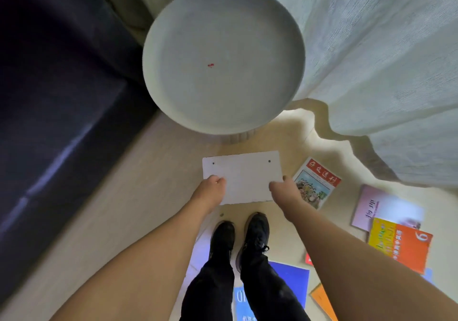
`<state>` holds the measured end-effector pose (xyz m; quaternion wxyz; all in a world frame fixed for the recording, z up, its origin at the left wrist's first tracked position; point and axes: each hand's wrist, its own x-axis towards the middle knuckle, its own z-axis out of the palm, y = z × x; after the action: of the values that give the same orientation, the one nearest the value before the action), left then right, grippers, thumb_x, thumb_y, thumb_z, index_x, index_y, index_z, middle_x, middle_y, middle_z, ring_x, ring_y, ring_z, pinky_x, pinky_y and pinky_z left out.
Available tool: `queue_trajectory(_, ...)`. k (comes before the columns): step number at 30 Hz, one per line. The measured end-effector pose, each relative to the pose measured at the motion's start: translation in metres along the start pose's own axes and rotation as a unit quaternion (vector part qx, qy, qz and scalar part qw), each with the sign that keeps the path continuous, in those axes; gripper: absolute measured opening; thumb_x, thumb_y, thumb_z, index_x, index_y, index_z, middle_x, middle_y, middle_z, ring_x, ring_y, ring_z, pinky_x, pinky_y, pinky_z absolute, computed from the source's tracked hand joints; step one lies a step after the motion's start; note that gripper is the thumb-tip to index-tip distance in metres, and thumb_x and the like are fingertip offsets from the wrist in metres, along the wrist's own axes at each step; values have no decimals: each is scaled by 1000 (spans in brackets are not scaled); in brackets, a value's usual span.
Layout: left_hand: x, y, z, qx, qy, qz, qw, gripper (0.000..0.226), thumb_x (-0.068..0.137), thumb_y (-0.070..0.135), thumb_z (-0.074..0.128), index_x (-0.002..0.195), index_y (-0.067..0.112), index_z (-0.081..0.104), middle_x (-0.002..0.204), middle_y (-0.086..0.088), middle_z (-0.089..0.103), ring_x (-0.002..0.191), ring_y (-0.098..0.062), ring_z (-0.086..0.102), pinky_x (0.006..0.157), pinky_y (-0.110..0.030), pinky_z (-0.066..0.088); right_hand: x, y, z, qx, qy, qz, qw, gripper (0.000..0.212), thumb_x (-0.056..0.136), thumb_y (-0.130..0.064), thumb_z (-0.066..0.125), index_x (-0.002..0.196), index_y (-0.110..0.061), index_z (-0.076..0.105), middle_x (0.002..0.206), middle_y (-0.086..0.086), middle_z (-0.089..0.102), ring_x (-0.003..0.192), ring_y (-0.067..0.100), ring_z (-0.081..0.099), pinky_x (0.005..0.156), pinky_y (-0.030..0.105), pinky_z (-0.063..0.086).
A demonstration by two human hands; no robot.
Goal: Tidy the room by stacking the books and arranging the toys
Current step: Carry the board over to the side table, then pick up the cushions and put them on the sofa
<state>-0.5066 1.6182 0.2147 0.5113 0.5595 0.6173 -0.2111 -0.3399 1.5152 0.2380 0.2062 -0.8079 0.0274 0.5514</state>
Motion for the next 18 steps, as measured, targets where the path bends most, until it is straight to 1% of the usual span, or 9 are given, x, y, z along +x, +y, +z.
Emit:
queue_trajectory(2, -72, 16, -16, 46, -18, 35, 998, 37, 101, 39, 31, 109, 12, 56, 117, -10, 60, 101, -27, 56, 84, -36, 45, -72, -11, -16, -24, -8, -9, 1000, 50, 88, -13, 47, 138, -7, 40, 125, 15, 55, 93, 26, 55, 76, 36, 49)
queue_trajectory(4, -136, 30, -31, 77, -22, 55, 995, 40, 101, 40, 31, 118, 14, 55, 122, -7, 56, 107, -27, 54, 91, -39, 47, -135, -14, -29, -49, -22, -31, 998, 59, 92, -15, 47, 148, -9, 31, 140, 15, 46, 99, 24, 49, 80, 34, 43)
queue_trajectory(6, -206, 43, -54, 112, -7, 82, 990, 44, 101, 41, 31, 128, 15, 53, 131, -6, 53, 113, -28, 53, 94, -40, 46, -201, -20, -49, -63, -18, -64, 996, 60, 92, -18, 48, 150, -11, 31, 143, 12, 45, 105, 24, 49, 84, 33, 42)
queue_trajectory(8, -245, 45, -61, 161, 9, 105, 981, 45, 101, 39, 30, 133, 15, 51, 137, -7, 50, 119, -29, 51, 97, -41, 44, -240, -16, -57, -49, -12, -71, 996, 52, 92, -18, 48, 143, -12, 39, 137, 10, 50, 110, 25, 52, 84, 32, 44)
queue_trajectory(9, -274, 51, -67, 183, 21, 130, 974, 44, 102, 37, 30, 134, 16, 50, 139, -8, 48, 120, -29, 50, 99, -42, 44, -269, -17, -70, -27, -4, -77, 997, 46, 91, -18, 49, 137, -15, 45, 129, 9, 52, 107, 25, 52, 79, 29, 44)
queue_trajectory(12, -332, 57, -77, 277, 8, 184, 943, 39, 104, 31, 31, 135, 16, 49, 141, -8, 46, 123, -29, 47, 102, -43, 44, -311, 1, -92, 25, 34, -68, 997, 26, 81, -23, 52, 107, -18, 55, 105, 8, 53, 94, 26, 52, 71, 29, 39)
queue_trajectory(14, -350, 56, -91, 335, 26, 210, 918, 41, 103, 32, 33, 137, 15, 49, 142, -9, 47, 125, -31, 47, 101, -44, 43, -320, 19, -96, 6, 70, -71, 995, 17, 69, -30, 50, 84, -24, 48, 94, 5, 50, 90, 23, 48, 68, 29, 37)
queue_trajectory(16, -348, 54, -106, 332, 61, 221, 915, 44, 101, 36, 34, 135, 15, 52, 139, -11, 50, 126, -32, 47, 101, -44, 43, -315, 37, -95, -11, 84, -100, 991, 26, 63, -35, 48, 88, -25, 47, 95, 4, 52, 90, 20, 48, 71, 31, 40)
queue_trajectory(18, -342, 48, -119, 294, 75, 230, 925, 44, 99, 37, 36, 133, 14, 54, 137, -13, 51, 125, -34, 47, 102, -45, 42, -324, 48, -86, 10, 94, -122, 988, 42, 64, -38, 51, 101, -19, 56, 108, 5, 62, 96, 24, 58, 78, 36, 47)
